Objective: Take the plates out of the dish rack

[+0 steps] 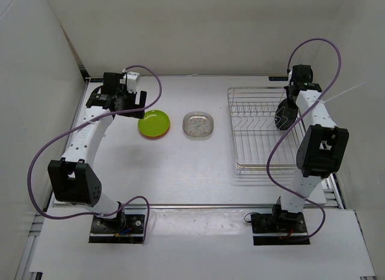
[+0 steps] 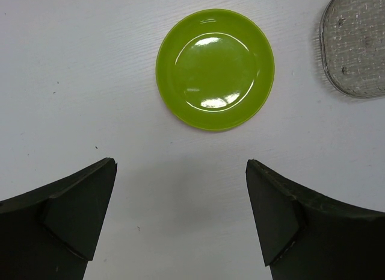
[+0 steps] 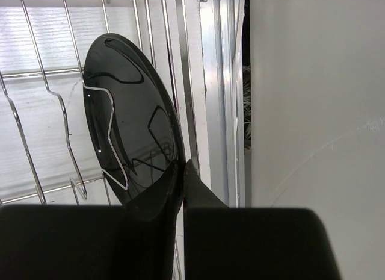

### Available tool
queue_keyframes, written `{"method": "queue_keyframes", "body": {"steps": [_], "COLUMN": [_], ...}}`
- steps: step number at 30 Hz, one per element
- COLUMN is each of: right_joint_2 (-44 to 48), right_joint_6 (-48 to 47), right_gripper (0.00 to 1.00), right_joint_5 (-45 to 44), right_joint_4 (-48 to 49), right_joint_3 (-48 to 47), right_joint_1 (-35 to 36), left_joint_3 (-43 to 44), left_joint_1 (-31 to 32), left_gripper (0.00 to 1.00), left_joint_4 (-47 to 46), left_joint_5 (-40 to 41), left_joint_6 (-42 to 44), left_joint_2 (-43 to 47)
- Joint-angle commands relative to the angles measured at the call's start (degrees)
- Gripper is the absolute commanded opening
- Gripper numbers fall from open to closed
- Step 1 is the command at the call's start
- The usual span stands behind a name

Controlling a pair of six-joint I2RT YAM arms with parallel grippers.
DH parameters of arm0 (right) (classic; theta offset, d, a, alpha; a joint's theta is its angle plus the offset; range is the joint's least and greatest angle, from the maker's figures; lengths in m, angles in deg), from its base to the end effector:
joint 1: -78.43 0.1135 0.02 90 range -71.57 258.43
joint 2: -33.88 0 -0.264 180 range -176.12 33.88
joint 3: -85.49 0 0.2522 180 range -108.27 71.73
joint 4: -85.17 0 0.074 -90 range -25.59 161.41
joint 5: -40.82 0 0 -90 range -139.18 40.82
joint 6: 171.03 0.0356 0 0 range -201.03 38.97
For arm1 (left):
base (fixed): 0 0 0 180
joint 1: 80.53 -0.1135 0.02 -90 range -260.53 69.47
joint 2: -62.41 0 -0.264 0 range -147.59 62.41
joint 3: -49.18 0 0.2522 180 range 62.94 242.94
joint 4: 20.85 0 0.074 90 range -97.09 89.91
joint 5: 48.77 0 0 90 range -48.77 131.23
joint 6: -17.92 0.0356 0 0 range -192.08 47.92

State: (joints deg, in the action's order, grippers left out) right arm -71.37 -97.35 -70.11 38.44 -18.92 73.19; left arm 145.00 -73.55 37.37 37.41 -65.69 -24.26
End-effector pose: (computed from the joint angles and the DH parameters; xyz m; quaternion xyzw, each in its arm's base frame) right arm 0.4111 -0.0505 0.2853 -0.0231 0.9188 -0.2329 0.3179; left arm 0.3227 -0.0419 0.3344 0.1206 0.9286 -0.0330 0.3493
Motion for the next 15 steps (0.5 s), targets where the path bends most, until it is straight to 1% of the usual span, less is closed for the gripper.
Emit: {"method": "queue_keyframes", "body": {"steps": [1, 7, 9, 15], "right_joint_2": [1.8, 3.9, 4.6, 7.8], "right_joint_6": [1.9, 2.5, 1.3, 0.2], "right_gripper": [0.0, 0.0, 0.0, 0.0], "right_joint_5": [-0.6, -7.5, -9.7, -10.4], "right_joint_4": [-1.9, -2.6, -2.6, -2.6], "right_joint_3": [-2.5, -4.7, -4.7, -5.2], "right_joint_1": [-0.3, -0.3, -0.3, -0.3], "left_joint_3": [-0.4, -0.4, -0.4, -1.6], "left_joint_1": [0.2, 0.2, 0.2, 0.2], "left_gripper": [1.0, 1.0, 1.0, 1.0], "left_joint_4": [-1.0, -1.0, -1.5, -2.0], "left_joint_5": [1.0, 1.0, 0.5, 0.5], "left_joint_6": [-0.2, -0.2, -0.2, -0.2], "left_joint_2": [2.3, 2.3, 2.3, 2.8]}}
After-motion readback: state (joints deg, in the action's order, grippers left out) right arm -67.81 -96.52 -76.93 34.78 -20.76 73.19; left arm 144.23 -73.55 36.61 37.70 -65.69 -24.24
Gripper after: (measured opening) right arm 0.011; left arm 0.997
